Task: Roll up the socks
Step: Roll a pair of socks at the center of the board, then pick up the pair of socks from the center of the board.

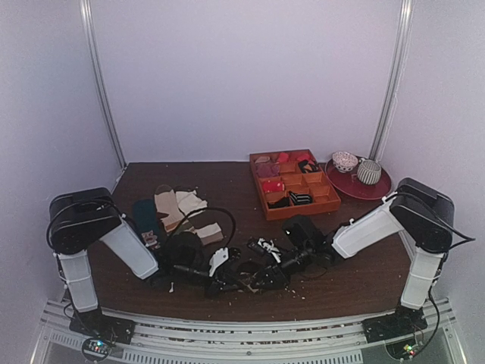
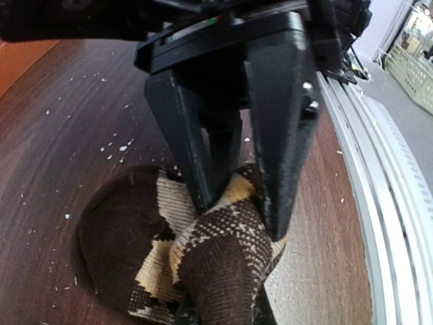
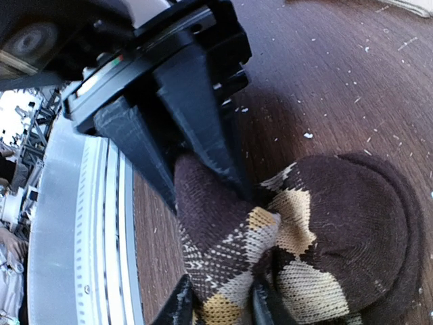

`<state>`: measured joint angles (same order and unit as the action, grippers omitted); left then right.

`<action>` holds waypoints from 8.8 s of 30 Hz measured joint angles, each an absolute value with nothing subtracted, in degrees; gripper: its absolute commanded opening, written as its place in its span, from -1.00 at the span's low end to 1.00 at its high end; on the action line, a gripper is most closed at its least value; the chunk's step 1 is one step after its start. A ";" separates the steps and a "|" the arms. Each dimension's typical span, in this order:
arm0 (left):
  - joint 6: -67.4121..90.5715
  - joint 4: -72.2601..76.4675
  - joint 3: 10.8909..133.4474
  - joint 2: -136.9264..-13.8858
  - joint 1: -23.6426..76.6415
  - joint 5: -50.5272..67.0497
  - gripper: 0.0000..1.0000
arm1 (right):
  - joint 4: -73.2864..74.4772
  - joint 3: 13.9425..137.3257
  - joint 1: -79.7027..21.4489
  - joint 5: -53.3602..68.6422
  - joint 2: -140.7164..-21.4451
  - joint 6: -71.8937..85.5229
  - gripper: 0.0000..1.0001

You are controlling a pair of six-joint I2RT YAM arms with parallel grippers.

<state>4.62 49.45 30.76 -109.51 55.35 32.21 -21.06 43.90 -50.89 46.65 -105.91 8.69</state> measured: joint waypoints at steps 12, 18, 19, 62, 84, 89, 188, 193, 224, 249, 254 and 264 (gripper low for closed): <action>11.00 37.69 37.36 -110.19 55.20 36.32 -1.00 | -14.52 36.18 -52.90 28.05 -87.26 3.81 0.13; 13.06 35.92 38.68 -111.48 53.69 39.97 -1.00 | -21.28 27.86 -61.39 13.54 -79.18 -7.70 0.23; 13.28 35.64 38.92 -111.68 53.49 40.60 -1.00 | -21.98 27.35 -63.16 11.51 -79.50 -9.93 0.23; 2.44 55.31 26.98 -101.86 53.58 30.17 0.14 | -29.95 35.24 -52.36 36.47 -101.08 8.40 -0.49; 3.90 52.73 33.19 -110.83 53.54 36.23 -0.48 | -26.00 39.27 -49.60 44.18 -104.49 7.25 -0.50; 5.34 52.90 33.71 -111.68 53.25 37.01 -1.00 | -24.36 40.38 -48.93 45.98 -105.23 6.87 -0.41; 2.48 47.86 38.87 -113.65 51.18 40.49 -1.00 | -18.04 43.09 -46.78 47.00 -104.77 6.72 -0.38; 3.53 43.68 40.88 -113.60 51.20 40.34 -1.00 | -14.31 45.10 -46.19 47.24 -104.71 8.01 -0.10; 3.05 31.16 49.58 -116.09 51.48 43.38 -1.00 | 8.93 52.84 -45.95 32.51 -98.96 2.94 0.79; 2.90 30.00 50.39 -116.09 51.27 43.55 -0.75 | -3.81 46.83 -48.82 36.27 -100.12 11.99 -0.96; 2.83 27.90 50.87 -115.09 51.31 41.71 -0.09 | -5.80 45.91 -48.77 35.77 -100.12 13.67 -1.00; 0.23 12.23 48.23 -104.01 47.97 28.56 0.96 | -7.35 44.95 -46.28 33.78 -97.73 15.81 -1.00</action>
<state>0.23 12.23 48.23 -104.01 47.97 28.56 -7.35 44.95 -46.28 33.78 -97.73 15.81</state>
